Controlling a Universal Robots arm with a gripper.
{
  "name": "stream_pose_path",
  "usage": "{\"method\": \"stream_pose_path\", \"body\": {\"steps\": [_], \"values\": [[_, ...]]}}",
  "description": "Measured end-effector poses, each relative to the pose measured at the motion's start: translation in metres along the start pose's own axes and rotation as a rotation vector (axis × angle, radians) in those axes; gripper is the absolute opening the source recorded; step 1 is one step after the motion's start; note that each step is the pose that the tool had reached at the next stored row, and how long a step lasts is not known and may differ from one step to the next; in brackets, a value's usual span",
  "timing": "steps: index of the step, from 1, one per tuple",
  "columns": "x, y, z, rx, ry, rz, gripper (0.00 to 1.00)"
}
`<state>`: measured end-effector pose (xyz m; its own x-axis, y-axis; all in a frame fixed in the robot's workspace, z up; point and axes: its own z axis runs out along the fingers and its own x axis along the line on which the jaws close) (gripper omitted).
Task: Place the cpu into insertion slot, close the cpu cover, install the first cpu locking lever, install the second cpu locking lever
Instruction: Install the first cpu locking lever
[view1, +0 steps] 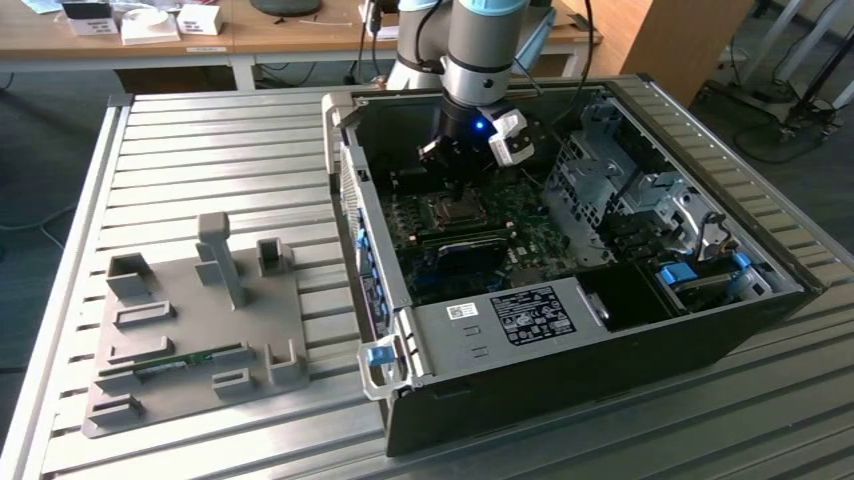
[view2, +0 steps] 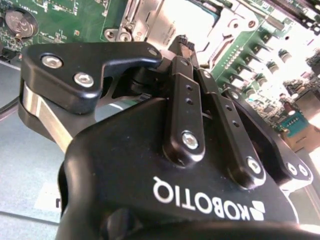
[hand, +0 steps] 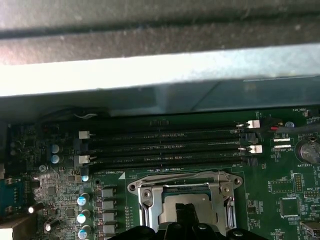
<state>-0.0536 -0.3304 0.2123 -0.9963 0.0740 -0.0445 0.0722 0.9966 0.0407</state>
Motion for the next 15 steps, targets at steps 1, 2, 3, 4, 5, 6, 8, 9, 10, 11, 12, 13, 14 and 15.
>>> {"method": "stream_pose_path", "body": {"steps": [1, 2, 3, 4, 5, 6, 8, 9, 10, 11, 12, 13, 14, 15], "values": [[0.0000, -0.0002, 0.0000, -0.0001, -0.0001, 0.000, 0.11], [0.0000, -0.0002, 0.0000, 0.0000, 0.0000, 0.000, 0.11], [-0.0001, -0.0003, 0.0000, 0.0000, 0.0000, 0.000, 0.11], [-0.0001, -0.0004, -0.0001, 0.0002, 0.0001, 0.000, 0.11], [-0.0001, -0.0004, 0.0000, 0.0000, 0.0000, 0.000, 0.11], [-0.0001, -0.0005, 0.0000, 0.0000, 0.0000, 0.000, 0.11], [-0.0001, -0.0005, 0.0000, 0.0001, 0.0000, 0.000, 0.11], [-0.0001, -0.0006, 0.0000, 0.0000, 0.0000, 0.000, 0.11], [-0.0001, -0.0006, 0.0000, 0.0001, 0.0000, 0.000, 0.11], [-0.0001, -0.0006, 0.0000, 0.0001, 0.0000, 0.000, 0.11], [-0.0001, -0.0006, 0.0000, 0.0000, 0.0000, 0.000, 0.11], [-0.0001, -0.0009, 0.0000, 0.0000, 0.0000, 0.000, 0.11], [-0.0002, -0.0014, -0.0001, 0.0000, 0.0000, 0.000, 0.11], [-0.0002, -0.0017, -0.0001, 0.0000, 0.0000, 0.000, 0.11]]}}
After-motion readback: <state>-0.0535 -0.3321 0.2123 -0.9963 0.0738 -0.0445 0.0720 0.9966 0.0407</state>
